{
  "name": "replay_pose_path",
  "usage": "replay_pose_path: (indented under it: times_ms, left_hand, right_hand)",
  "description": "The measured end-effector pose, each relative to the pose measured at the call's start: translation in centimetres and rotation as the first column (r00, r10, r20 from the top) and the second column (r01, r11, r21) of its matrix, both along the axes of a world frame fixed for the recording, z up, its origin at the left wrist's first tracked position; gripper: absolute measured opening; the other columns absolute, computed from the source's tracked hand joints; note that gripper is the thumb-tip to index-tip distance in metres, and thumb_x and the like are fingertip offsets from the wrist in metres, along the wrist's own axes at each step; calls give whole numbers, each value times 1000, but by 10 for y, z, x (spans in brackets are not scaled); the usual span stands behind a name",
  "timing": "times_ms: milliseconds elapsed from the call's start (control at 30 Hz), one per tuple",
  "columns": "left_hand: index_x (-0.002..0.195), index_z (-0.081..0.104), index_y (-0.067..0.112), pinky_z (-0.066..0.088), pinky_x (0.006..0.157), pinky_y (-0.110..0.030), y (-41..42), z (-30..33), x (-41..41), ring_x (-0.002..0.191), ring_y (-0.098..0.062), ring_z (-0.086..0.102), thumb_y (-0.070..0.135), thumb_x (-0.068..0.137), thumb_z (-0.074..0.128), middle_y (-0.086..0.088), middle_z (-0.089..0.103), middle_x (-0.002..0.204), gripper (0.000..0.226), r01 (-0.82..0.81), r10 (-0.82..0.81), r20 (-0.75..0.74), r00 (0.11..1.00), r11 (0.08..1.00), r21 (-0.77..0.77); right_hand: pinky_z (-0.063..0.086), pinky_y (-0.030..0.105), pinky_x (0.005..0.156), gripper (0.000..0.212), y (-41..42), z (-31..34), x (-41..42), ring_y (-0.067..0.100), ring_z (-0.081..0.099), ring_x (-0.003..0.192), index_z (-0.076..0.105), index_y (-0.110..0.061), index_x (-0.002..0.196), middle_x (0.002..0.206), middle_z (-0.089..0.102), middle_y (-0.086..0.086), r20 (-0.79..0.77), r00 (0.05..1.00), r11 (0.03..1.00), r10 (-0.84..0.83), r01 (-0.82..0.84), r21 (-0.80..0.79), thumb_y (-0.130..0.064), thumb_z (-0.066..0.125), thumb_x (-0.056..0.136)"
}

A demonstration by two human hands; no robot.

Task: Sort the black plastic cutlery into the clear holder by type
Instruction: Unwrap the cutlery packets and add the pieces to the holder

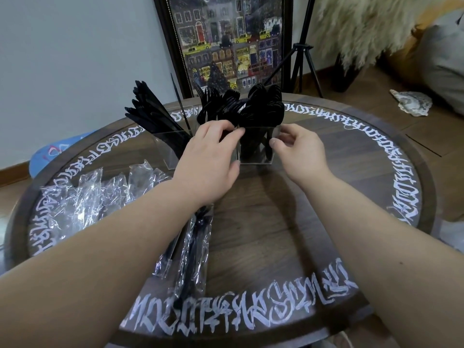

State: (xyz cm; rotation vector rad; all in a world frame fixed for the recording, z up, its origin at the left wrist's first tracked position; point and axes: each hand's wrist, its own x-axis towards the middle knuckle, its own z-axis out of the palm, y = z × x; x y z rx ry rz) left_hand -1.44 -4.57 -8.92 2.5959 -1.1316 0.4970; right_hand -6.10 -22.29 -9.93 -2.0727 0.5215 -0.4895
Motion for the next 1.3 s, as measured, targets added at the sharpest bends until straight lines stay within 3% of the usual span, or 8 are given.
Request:
replay_pose_path:
  times_ms: [100, 233, 433, 600, 767, 967, 1100, 1300]
  left_hand:
    - [136, 49, 9, 35, 106, -40, 3, 0, -3, 129, -31, 39, 21, 83, 64, -12, 47, 134, 56, 11, -11, -3, 1000, 1000, 8]
    - [139, 45, 8, 29, 112, -43, 14, 0, -14, 141, -32, 28, 21, 85, 64, -15, 38, 147, 59, 17, -16, -24, 1000, 999, 41]
    - [141, 44, 12, 28, 112, -37, 52, 14, -51, 138, -27, 29, 21, 87, 63, -9, 34, 149, 59, -119, 128, -145, 981, 990, 70]
    - [137, 46, 20, 41, 98, -38, 80, 20, -82, 122, -24, 47, 33, 91, 56, -4, 46, 135, 48, -254, 349, -278, 895, 911, 326]
    - [123, 57, 17, 51, 88, -39, 94, 2, -109, 104, -24, 55, 24, 92, 52, -5, 58, 116, 32, -170, 388, -342, 856, 836, 523]
    - [134, 52, 22, 41, 103, -38, 97, -12, -118, 123, -24, 46, 7, 90, 45, -1, 48, 139, 46, -69, 271, -434, 859, 902, 427]
    - [142, 42, 24, 26, 113, -40, 97, -6, -107, 138, -26, 25, 24, 94, 50, 0, 35, 150, 49, -200, 314, -358, 879, 926, 320]
    - [142, 39, 32, 33, 109, -46, 84, -13, -101, 136, -29, 28, 49, 87, 56, -2, 28, 152, 60, -193, 371, -384, 846, 883, 428]
  right_hand:
    - [48, 29, 96, 40, -1, 0, 1, 9, 62, 100, 57, -18, 128, 116, 66, 0, -29, 998, 997, 61, -59, 48, -18, 63, 88]
    - [43, 37, 104, 57, 0, 5, -7, 15, 56, 117, 41, -20, 142, 134, 56, 0, -84, 990, 994, 109, -109, 2, -23, 61, 89]
    - [45, 36, 97, 55, 13, 28, -40, 18, 58, 105, 39, -22, 142, 137, 51, -1, -86, 996, 990, 21, -33, -135, -24, 58, 90]
    - [44, 32, 95, 51, 49, 39, -76, 20, 58, 110, 45, -24, 137, 131, 55, -1, -230, 956, 950, 179, -229, -210, -26, 60, 88]
    - [41, 24, 85, 49, 82, 30, -100, 16, 57, 102, 49, -24, 134, 119, 60, -4, -404, 848, 872, 342, -446, -199, -31, 64, 87]
    - [44, 28, 87, 52, 87, 6, -107, 17, 59, 102, 51, -21, 131, 109, 65, -2, -489, 806, 874, 334, -459, -160, -41, 65, 85]
    - [45, 29, 75, 56, 96, -3, -98, 18, 60, 94, 51, -22, 129, 100, 65, -4, -489, 812, 864, 318, -461, -203, -51, 63, 83]
    - [50, 34, 81, 62, 112, -12, -81, 24, 59, 101, 42, -21, 129, 113, 63, 2, -459, 843, 896, 281, -402, -190, -48, 68, 79]
